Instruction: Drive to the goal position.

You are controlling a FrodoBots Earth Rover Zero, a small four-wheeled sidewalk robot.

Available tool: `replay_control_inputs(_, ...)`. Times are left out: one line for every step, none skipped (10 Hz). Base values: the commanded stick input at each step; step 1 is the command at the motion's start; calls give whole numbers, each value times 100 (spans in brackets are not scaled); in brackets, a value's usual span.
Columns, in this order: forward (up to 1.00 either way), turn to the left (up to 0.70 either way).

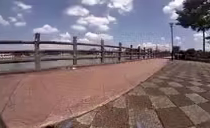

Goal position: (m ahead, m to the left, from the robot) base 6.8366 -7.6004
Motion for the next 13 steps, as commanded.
replay_control_inputs(30, 0)
replay_control_inputs(30, 0)
replay_control_inputs(30, 0)
replay_control_inputs(30, 0)
replay_control_inputs(30, 0)
replay_control_inputs(30, 0)
replay_control_inputs(30, 0)
replay_control_inputs(30, 0)
replay_control_inputs(30, 0)
replay_control_inputs(30, 0)
replay_control_inputs(30, 0)
replay_control_inputs(30, 0)
replay_control_inputs(30, 0)
